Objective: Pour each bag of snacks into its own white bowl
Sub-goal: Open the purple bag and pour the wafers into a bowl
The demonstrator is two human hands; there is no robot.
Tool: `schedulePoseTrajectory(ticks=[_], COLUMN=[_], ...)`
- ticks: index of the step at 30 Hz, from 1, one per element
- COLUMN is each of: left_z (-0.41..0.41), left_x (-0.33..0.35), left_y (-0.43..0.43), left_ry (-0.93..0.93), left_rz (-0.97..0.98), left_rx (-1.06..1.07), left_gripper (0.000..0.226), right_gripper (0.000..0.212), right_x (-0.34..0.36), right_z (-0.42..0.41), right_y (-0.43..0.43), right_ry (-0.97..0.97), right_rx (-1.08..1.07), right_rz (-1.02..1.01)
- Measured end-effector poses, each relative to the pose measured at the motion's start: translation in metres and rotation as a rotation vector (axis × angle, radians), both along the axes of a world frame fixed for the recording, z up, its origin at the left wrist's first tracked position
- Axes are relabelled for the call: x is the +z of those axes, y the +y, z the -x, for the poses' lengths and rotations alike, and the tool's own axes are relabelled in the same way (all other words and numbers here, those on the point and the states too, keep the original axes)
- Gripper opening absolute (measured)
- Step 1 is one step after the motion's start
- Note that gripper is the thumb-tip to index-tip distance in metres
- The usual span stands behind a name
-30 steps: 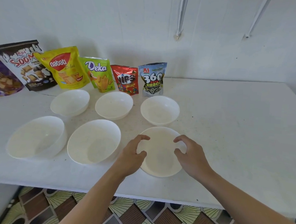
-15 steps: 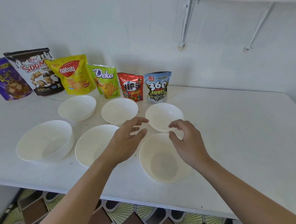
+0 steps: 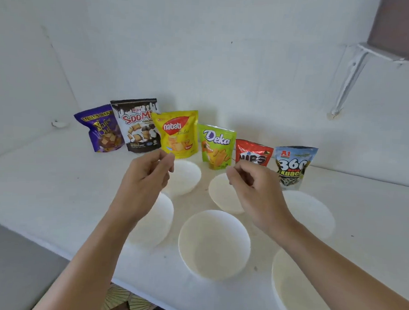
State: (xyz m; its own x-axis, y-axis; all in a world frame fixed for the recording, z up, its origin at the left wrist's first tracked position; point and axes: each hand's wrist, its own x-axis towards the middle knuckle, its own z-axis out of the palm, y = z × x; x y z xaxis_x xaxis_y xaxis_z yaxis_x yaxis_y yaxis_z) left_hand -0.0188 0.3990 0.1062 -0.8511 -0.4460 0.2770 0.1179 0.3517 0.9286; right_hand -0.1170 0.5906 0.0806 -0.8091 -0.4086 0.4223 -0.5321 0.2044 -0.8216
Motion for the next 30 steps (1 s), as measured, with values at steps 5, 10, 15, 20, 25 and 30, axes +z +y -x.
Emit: schedulePoseTrajectory(ticks=[5,10,15,20,25,30], left_z=[-0.003,0.002,0.017,0.05,0.096,0.144], left_x=[0.001,-0.001,-0.007,-0.023,-0.04,-0.057], left_y=[-0.092,-0.203,-0.313,-0.409,-0.47,-0.504], left_ry=[0.004,-0.043,-0.111,-0.189,-0.255,-0.318], left_rz=[0.021,0.078,0.104,0.114,0.196,0.28], left_rx=[0.07,0.115,0.178,0.254,0.344,0.384], left_gripper=[0.051,0.008,0.01,0.013,0.017,0.033], right_gripper=[0.03,0.008,0.008,0.011,0.009,0.019], right_x=[0.001,0.002,0.005,0.005,-0.001,-0.011], right_z=[0.011,0.025,0.042,0.071,0.107,0.145], right_y=[-0.101,-0.214,-0.32,-0.414,-0.484,-0.536], right_ry=[0.02,0.01,0.034,0.085,0.194,0.25], right_rx=[0.073,0.125,0.151,0.158,0.174,0.161], right_rz=[0.01,0.002,-0.029,-0.09,-0.174,-0.3])
